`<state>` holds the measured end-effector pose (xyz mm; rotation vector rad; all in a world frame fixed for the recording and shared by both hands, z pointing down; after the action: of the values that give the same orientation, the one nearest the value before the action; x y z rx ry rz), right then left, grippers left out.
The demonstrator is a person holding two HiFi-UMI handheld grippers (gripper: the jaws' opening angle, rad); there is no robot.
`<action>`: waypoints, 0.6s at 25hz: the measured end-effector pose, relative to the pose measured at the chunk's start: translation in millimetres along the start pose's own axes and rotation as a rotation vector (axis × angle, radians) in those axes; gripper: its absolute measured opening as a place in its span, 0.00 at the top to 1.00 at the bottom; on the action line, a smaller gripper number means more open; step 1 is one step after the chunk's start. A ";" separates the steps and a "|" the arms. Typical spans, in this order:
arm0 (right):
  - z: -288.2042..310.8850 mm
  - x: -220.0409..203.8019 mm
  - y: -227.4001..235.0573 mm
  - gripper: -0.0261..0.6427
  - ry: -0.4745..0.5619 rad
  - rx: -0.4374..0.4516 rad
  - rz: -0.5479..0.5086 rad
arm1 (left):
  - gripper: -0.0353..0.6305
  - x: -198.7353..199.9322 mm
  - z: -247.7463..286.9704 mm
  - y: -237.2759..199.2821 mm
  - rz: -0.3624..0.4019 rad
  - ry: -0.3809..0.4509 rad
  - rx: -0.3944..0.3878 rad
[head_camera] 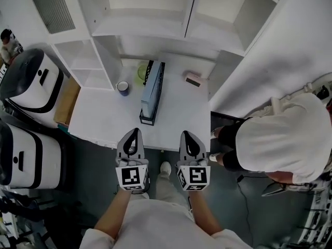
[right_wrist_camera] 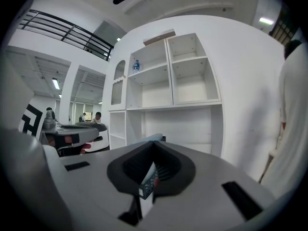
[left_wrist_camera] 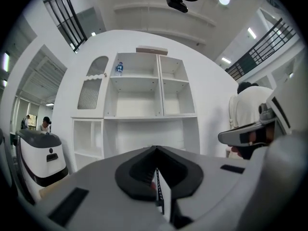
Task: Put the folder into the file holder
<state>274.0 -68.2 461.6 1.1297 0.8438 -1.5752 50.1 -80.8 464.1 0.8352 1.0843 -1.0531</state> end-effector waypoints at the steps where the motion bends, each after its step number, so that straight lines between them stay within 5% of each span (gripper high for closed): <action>1: -10.8 -4.0 -12.3 0.97 -0.005 -0.003 0.002 | 0.96 -3.3 -14.8 -2.3 -0.006 -0.004 -0.014; 8: -91.0 -23.0 -89.8 0.97 -0.045 -0.049 0.022 | 0.96 -27.7 -124.5 -26.8 -0.055 -0.043 -0.090; 15: -156.7 -11.4 -136.2 0.97 0.014 -0.061 -0.016 | 0.96 -34.6 -190.5 -40.2 -0.078 -0.033 -0.082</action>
<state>185.1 115.3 420.5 1.0941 0.9057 -1.5459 -45.4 91.1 443.7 0.7126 1.1319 -1.0768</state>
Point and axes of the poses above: the fingertips, and each gripper's own axes: z forward along the fingers, y to its right, x out of its top, the point moved 10 cm from there along -z, backward along the fingers, and after that the axes turned 13 degrees about -y, right-handed, at the moved point
